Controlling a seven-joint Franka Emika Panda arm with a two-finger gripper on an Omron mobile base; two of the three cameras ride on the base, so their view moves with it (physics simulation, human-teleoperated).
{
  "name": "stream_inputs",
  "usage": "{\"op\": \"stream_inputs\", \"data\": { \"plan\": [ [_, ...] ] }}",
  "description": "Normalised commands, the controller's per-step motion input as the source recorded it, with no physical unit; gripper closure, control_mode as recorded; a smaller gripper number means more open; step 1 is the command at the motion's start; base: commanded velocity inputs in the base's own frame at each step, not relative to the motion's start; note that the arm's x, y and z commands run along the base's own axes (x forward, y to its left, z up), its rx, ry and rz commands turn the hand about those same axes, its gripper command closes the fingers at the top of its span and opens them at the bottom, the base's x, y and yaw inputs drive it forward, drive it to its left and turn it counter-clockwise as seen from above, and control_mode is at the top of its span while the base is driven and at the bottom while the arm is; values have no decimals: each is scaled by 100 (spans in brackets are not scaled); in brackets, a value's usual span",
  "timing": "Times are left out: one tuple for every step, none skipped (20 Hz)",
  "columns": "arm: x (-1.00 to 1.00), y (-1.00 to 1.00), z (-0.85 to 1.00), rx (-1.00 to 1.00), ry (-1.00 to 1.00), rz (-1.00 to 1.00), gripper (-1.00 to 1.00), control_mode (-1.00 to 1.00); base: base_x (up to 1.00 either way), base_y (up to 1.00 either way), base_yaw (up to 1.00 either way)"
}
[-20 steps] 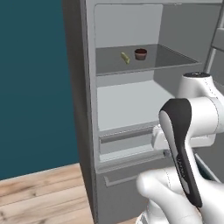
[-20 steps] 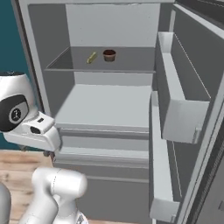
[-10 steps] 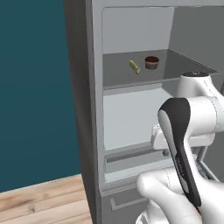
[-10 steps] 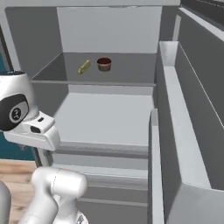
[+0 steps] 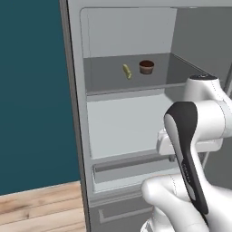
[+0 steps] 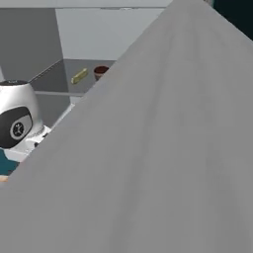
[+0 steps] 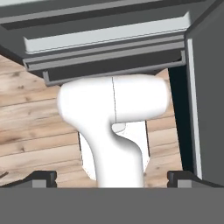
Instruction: Pick the egg and butter from the fridge and place them by the bowl for mixing.
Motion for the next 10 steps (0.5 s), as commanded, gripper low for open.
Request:
{"op": "stream_inputs", "data": {
  "plan": [
    [0, 0, 0, 0, 0, 0, -100, 100, 38, -17, 12],
    [0, 0, 0, 0, 0, 0, -100, 100, 45, -9, 9],
    [0, 0, 0, 0, 0, 0, -100, 100, 40, -6, 6],
    [0, 0, 0, 0, 0, 0, -100, 100, 44, -4, 5],
    [0, 0, 0, 0, 0, 0, -100, 100, 54, 0, 2],
    [0, 0, 0, 0, 0, 0, -100, 100, 49, 0, 1],
    [0, 0, 0, 0, 0, 0, -100, 100, 41, 0, 1],
    [0, 0, 0, 0, 0, 0, -100, 100, 38, 0, 1],
    [0, 0, 0, 0, 0, 0, -100, 100, 35, 0, 1],
    [0, 0, 0, 0, 0, 0, -100, 100, 36, 0, 0]
  ]
}}
